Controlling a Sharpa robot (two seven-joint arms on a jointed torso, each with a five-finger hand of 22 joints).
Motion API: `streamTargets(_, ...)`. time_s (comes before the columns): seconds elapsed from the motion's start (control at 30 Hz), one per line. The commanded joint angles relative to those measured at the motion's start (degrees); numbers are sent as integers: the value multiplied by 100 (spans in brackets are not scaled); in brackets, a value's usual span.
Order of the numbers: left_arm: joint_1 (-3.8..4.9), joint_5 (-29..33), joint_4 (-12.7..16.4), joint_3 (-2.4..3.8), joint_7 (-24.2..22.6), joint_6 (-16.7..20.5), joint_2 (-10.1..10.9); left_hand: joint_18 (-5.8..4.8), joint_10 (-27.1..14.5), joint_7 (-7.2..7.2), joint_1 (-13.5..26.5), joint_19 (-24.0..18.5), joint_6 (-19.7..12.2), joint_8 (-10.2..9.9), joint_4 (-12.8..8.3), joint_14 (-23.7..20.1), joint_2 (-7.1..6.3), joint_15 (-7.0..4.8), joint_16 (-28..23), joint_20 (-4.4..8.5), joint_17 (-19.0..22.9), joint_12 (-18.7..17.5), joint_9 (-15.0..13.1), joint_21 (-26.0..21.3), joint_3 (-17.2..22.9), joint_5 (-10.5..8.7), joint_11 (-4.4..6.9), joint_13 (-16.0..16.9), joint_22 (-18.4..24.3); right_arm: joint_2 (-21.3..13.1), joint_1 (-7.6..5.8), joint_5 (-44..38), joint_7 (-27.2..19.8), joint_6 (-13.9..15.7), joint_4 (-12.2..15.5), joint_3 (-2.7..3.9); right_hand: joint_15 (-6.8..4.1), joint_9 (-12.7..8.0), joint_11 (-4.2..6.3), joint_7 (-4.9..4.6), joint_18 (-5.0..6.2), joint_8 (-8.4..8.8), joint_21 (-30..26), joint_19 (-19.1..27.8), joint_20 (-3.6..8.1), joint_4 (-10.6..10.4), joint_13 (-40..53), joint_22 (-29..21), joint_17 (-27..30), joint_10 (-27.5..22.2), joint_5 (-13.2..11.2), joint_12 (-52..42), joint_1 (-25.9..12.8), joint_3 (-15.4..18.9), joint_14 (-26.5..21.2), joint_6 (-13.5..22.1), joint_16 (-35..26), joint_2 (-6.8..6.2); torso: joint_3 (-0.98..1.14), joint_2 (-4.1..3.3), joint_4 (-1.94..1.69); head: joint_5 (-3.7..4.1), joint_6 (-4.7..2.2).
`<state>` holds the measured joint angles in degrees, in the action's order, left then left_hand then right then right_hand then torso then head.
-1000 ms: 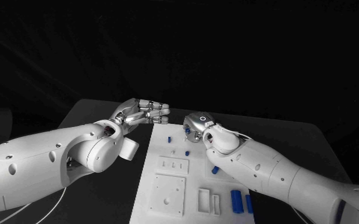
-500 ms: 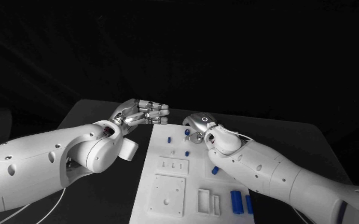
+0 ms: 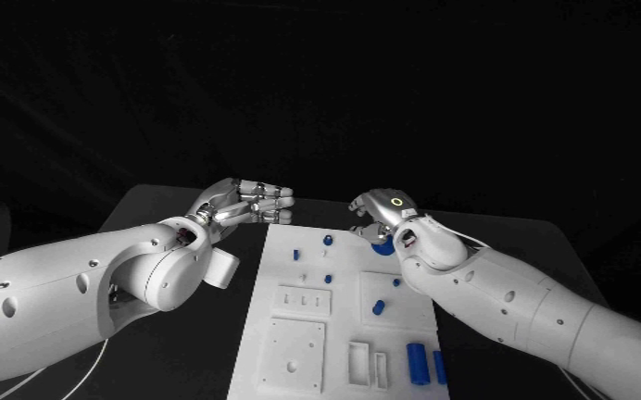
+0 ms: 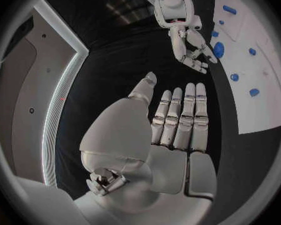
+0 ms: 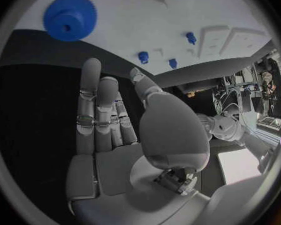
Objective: Assemble the parts on the task board
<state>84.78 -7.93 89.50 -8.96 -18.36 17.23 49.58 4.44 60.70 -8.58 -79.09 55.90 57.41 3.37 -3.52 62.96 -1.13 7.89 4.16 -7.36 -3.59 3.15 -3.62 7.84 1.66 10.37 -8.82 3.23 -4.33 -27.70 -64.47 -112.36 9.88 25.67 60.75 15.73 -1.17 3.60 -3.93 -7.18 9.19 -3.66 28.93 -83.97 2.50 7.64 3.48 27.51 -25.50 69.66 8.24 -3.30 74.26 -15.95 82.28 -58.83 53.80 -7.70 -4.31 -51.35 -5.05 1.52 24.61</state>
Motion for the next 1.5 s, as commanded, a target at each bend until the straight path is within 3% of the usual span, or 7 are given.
streamTargets(0.03,13,15,-12,-1,-60,-12,13,-5,-6,-21,-41,46,-8,19,3,-10,3,22,-1,-14,-8,23,-5,27,15,-24,17,9,4,-254,6,497,83,-68,152,39,-83,6,67,-11,-92,7,28,-231,57,114,22,13,-19,297,54,-20,-122,-121,9,-38,14,3,38,20,112,3,-16)
streamTargets(0.3,11,6,-88,-17,-77,-27,35,-8,1,-19,-38,47,-4,18,-7,-6,10,21,-5,-11,-7,22,-5,29,15,-24,19,9,4,-732,27,764,-137,-422,262,95,-337,7,374,92,-323,5,4,-236,328,90,798,-10,-120,1022,126,-808,-25,709,23,-16,-86,72,106,29,189,27,-24)
streamTargets(0.33,11,5,-94,-18,-78,-29,35,-8,1,-19,-38,47,-4,18,-7,-6,10,21,-5,-11,-7,22,-5,29,15,-24,19,9,4,-753,34,781,-149,-461,263,97,-369,7,410,107,-338,5,9,-238,356,81,1271,-12,-136,915,166,-1277,-4,835,28,-33,-92,47,110,29,184,32,-20)
streamTargets(0.37,11,4,-100,-19,-79,-31,35,-8,1,-19,-38,47,-4,18,-7,-6,10,21,-5,-11,-7,22,-5,29,15,-24,19,9,4,-772,41,801,-162,-504,263,98,-377,6,385,54,-380,22,35,-238,373,-69,2783,-10,-190,-132,247,-2602,-77,998,44,-25,-87,226,112,27,181,36,-17)
streamTargets(0.67,8,1,-139,-31,-79,-42,46,-8,1,-19,-38,47,-4,18,-7,-6,10,21,-5,-11,-7,22,-5,29,15,-24,19,9,4,-791,94,1067,-244,-898,139,103,-286,7,351,75,-198,10,719,-142,277,-81,6006,722,-1658,-90,370,-5494,-117,992,-127,119,492,62,101,26,163,60,9)
streamTargets(0.93,6,1,-174,-38,-79,-52,40,-8,1,-19,-38,47,-4,18,-7,-6,10,21,-5,-11,-7,22,-5,29,15,-24,19,9,4,-754,122,1438,-292,-1049,144,104,-252,8,328,58,-169,6,1231,-89,241,-325,6746,1861,-2776,265,461,-6146,-76,1077,5,174,680,-30,92,32,174,52,26)
streamTargets(1.5,2,-12,-214,-42,-69,-77,-6,-11,-8,-19,-26,40,-8,18,-42,-14,28,23,-7,-12,-7,21,-5,30,9,-22,17,9,5,-401,134,1570,-340,-1090,-315,106,-260,7,346,77,-194,6,1198,-170,246,-268,6912,2795,-3089,358,484,-6290,-96,1015,39,167,765,42,75,34,141,48,37)
